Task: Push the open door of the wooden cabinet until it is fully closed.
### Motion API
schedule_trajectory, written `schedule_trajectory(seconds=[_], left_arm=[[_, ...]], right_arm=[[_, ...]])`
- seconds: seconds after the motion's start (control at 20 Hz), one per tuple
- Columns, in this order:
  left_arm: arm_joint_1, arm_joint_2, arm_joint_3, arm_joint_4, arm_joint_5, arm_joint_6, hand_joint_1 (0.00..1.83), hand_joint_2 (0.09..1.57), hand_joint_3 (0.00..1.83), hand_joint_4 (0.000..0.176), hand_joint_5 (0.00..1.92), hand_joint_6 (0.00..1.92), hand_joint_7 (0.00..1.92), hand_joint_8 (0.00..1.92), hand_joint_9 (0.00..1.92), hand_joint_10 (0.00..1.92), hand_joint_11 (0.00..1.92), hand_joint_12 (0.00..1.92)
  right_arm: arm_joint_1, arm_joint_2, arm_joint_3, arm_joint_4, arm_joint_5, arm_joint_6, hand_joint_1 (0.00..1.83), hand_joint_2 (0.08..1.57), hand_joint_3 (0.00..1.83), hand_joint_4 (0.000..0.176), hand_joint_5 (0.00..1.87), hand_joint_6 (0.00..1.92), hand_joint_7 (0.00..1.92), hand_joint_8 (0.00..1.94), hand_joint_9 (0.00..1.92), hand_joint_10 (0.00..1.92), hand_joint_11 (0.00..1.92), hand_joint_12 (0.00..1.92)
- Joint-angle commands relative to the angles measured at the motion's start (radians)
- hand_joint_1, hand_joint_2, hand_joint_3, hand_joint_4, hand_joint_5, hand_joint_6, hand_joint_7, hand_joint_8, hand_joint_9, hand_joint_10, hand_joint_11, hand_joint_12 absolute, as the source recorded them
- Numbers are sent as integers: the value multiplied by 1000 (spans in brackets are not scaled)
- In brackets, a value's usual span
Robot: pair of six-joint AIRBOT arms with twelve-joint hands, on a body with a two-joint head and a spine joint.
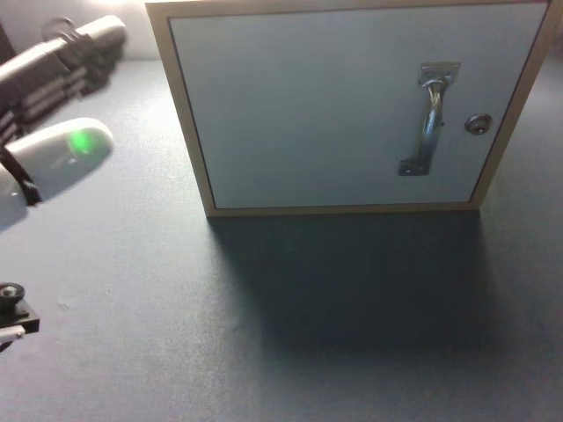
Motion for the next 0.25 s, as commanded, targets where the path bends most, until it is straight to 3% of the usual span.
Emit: schedule_trajectory(seconds=[0.0,0.1,0.15,0.2], left_arm=[[-7,6,-2,-6,-145,-6,339,1375,2,0,128,0,87,1,50,6,13,16],[3,4,-3,-23,-172,-6,210,1331,0,3,97,0,50,0,30,2,10,6],[14,4,-5,-35,-193,-6,156,1327,0,16,61,0,13,0,5,0,1,0],[32,4,-5,-47,-225,-6,128,1308,0,0,51,0,2,0,0,0,0,0]], right_arm=[[16,1,-1,10,130,7,777,1378,0,0,271,1,276,0,310,1,71,595],[51,1,-3,-26,131,4,616,1382,0,0,252,6,298,13,335,9,73,617],[76,1,-5,-47,131,2,487,1377,0,0,234,5,307,12,339,8,72,630],[101,1,-7,-73,131,2,478,1340,2,0,254,0,324,2,326,2,15,743]])
